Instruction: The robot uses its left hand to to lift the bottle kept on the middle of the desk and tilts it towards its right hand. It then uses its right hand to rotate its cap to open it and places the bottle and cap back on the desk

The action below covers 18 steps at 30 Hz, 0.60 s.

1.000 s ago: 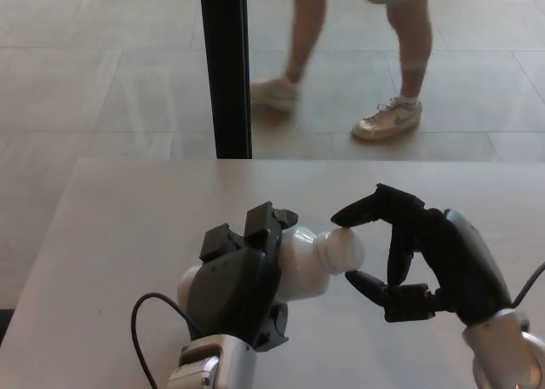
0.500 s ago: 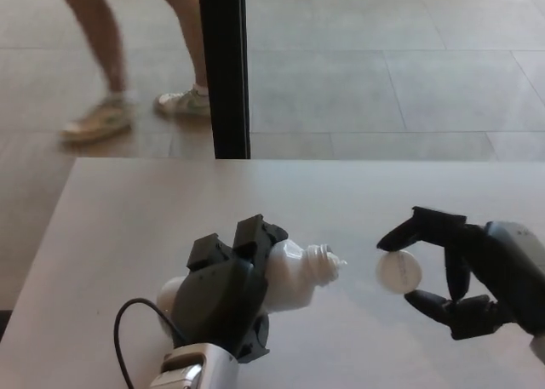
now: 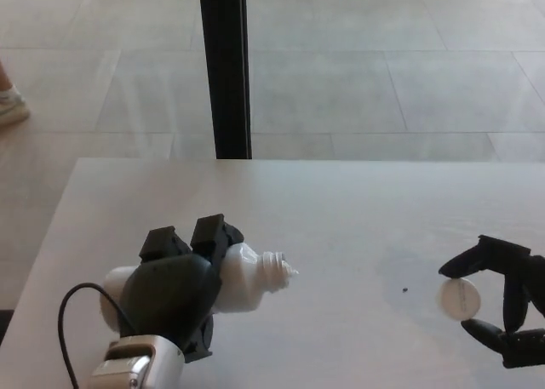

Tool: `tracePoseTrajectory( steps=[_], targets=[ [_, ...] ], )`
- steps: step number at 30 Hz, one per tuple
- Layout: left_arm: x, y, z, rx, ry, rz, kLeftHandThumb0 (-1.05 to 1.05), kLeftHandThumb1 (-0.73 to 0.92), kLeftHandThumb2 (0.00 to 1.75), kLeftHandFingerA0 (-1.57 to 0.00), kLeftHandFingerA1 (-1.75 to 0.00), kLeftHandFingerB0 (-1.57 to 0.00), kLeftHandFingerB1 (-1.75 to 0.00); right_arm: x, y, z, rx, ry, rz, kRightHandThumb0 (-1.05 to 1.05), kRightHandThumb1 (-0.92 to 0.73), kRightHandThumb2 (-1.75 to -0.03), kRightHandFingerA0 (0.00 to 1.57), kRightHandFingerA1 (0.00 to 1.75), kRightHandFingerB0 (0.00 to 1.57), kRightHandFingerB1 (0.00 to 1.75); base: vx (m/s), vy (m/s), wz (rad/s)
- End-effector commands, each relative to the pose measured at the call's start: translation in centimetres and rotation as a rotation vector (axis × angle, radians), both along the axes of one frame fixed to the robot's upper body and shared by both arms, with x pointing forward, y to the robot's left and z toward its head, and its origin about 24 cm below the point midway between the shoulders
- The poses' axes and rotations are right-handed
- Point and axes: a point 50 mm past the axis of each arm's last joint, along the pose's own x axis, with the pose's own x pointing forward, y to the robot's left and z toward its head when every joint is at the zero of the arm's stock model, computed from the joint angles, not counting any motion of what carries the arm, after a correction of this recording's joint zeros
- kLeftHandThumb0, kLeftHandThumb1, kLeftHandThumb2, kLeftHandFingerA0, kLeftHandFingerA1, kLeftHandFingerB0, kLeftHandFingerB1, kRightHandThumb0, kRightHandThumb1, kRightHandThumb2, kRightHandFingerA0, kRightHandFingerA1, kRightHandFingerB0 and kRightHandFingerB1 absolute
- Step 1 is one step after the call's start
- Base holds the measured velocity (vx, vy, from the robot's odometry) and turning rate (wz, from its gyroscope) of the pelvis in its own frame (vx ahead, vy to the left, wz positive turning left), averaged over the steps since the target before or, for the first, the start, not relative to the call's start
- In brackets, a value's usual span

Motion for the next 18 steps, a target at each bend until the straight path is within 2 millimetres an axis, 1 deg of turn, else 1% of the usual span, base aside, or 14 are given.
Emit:
tracePoseTrajectory(
  steps=[1,2,3,4,5,7,8,9,10,11,12,14,15,18],
  targets=[
    [0.5,-0.5,0.4,0.125,0.068,-0.015,0.03,0.69,0.92,-1.01,-1.46,-0.88,-1.08,0.8,0.5,-1.9,-0.079,0.149,0.009,-0.16,-0.68,-0.76,0.93,1.47,0.91,0.95,0.00,0.000,0.00],
    [0.5,-0.8,0.5,0.131,0.072,-0.023,0.07,0.70,0.88,-0.92,-1.52,-0.88,-1.13,1.1,0.6,-2.3,-0.122,0.184,0.020,-0.17,-0.70,-0.77,0.89,1.45,0.89,0.94,0.00,0.000,0.00],
    [0.6,-1.2,0.7,0.139,0.079,-0.025,0.04,0.71,0.84,-0.97,-1.44,-0.86,-1.07,1.5,0.7,-2.5,-0.172,0.236,0.025,-0.18,-0.70,-0.79,0.90,1.43,0.92,0.93,0.00,0.000,0.00],
    [0.6,-1.5,0.7,0.147,0.087,-0.023,0.04,0.71,0.84,-0.97,-1.44,-0.86,-1.07,1.7,0.8,-2.7,-0.190,0.263,0.024,-0.18,-0.70,-0.79,0.90,1.43,0.92,0.93,0.00,0.000,0.00],
    [0.5,-1.8,0.8,0.148,0.090,-0.028,0.06,0.70,0.87,-0.89,-1.52,-0.86,-1.14,1.9,0.8,-3.1,-0.205,0.280,0.026,-0.15,-0.68,-0.77,0.93,1.31,0.96,0.85,0.00,0.000,0.00],
    [0.3,-2.6,0.7,0.144,0.071,-0.043,0.08,0.68,0.85,-0.91,-1.50,-0.87,-1.09,2.4,0.6,-3.9,-0.228,0.324,0.023,-0.14,-0.66,-0.77,0.94,1.24,0.99,0.81,0.00,0.000,0.00],
    [0.0,-3.3,0.3,0.113,0.067,-0.055,0.11,0.66,0.86,-0.89,-1.56,-0.85,-1.20,2.6,0.3,-4.7,-0.279,0.390,-0.003,-0.19,-0.71,-0.68,0.88,1.33,0.93,0.71,0.00,0.000,0.00],
    [-0.1,-3.6,0.1,0.107,0.072,-0.055,0.10,0.68,0.86,-0.91,-1.55,-0.85,-1.17,2.6,0.3,-4.9,-0.286,0.396,-0.011,-0.18,-0.69,-0.66,0.85,1.39,0.87,0.64,0.00,0.000,0.00],
    [-0.2,-3.9,-0.1,0.099,0.078,-0.051,0.09,0.71,0.85,-0.92,-1.52,-0.85,-1.10,2.7,0.2,-5.1,-0.295,0.404,-0.028,-0.18,-0.71,-0.62,0.85,1.31,0.82,0.59,0.00,0.000,0.00],
    [-0.3,-4.2,-0.1,0.082,0.093,-0.046,0.09,0.72,0.86,-0.90,-1.56,-0.84,-1.14,2.7,0.2,-5.1,-0.318,0.416,-0.031,-0.20,-0.71,-0.60,0.78,1.16,0.72,0.52,0.00,0.000,0.00],
    [-0.3,-4.2,0.0,0.081,0.093,-0.044,0.09,0.72,0.86,-0.90,-1.56,-0.84,-1.14,2.8,0.2,-5.1,-0.321,0.416,-0.031,-0.20,-0.71,-0.60,0.78,1.16,0.72,0.52,0.00,0.000,0.00],
    [-0.4,-4.6,-0.1,0.077,0.106,-0.033,0.09,0.75,0.80,-0.90,-1.52,-0.82,-1.08,3.0,0.1,-5.4,-0.312,0.439,-0.036,-0.21,-0.68,-0.61,0.74,1.21,0.57,0.47,0.00,0.000,0.00],
    [-0.4,-4.8,-0.1,0.076,0.107,-0.033,0.10,0.71,0.84,-0.87,-1.59,-0.84,-1.13,3.0,0.0,-5.5,-0.309,0.444,-0.039,-0.24,-0.67,-0.60,0.68,1.04,0.51,0.45,0.00,0.000,0.00],
    [-0.5,-5.2,-0.2,0.071,0.104,-0.030,0.11,0.74,0.83,-0.90,-1.57,-0.83,-1.10,3.2,-0.4,-5.6,-0.308,0.463,-0.058,-0.25,-0.67,-0.59,0.61,0.88,0.49,0.45,0.00,0.000,0.00]
  ],
)
